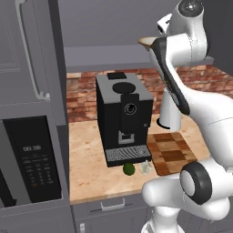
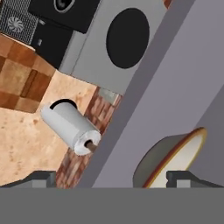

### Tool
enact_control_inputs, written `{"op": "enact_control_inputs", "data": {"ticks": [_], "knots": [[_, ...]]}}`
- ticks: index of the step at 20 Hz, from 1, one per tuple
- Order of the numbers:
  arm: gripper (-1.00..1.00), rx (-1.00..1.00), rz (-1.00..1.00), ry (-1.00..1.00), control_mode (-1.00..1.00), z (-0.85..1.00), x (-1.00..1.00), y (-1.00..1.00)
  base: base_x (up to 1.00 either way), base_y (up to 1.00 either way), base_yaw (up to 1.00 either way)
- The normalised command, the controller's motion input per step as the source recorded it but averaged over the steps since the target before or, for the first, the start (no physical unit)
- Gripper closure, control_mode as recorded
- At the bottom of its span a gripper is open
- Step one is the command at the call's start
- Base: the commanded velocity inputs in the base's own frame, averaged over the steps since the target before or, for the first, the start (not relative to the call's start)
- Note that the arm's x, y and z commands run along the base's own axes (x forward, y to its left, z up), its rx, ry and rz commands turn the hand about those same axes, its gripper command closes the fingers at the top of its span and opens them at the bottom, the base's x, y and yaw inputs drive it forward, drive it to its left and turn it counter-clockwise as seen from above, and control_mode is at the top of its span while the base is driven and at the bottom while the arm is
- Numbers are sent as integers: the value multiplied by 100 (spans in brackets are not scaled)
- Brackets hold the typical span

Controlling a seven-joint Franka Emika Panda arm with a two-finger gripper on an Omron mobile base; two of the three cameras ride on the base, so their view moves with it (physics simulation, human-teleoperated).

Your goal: Open the cabinet. Place the bowl and condiment on the counter. Then place the lime and garlic on the cutting board.

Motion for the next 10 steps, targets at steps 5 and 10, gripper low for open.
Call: {"op": "enact_control_inputs", "data": {"ticks": [5,10], "knots": [[-100,-2,-17,0,-100,-4,27,15,0,0,0],[-100,-1,-15,0,-100,-2,25,0,0,0,0]]}}
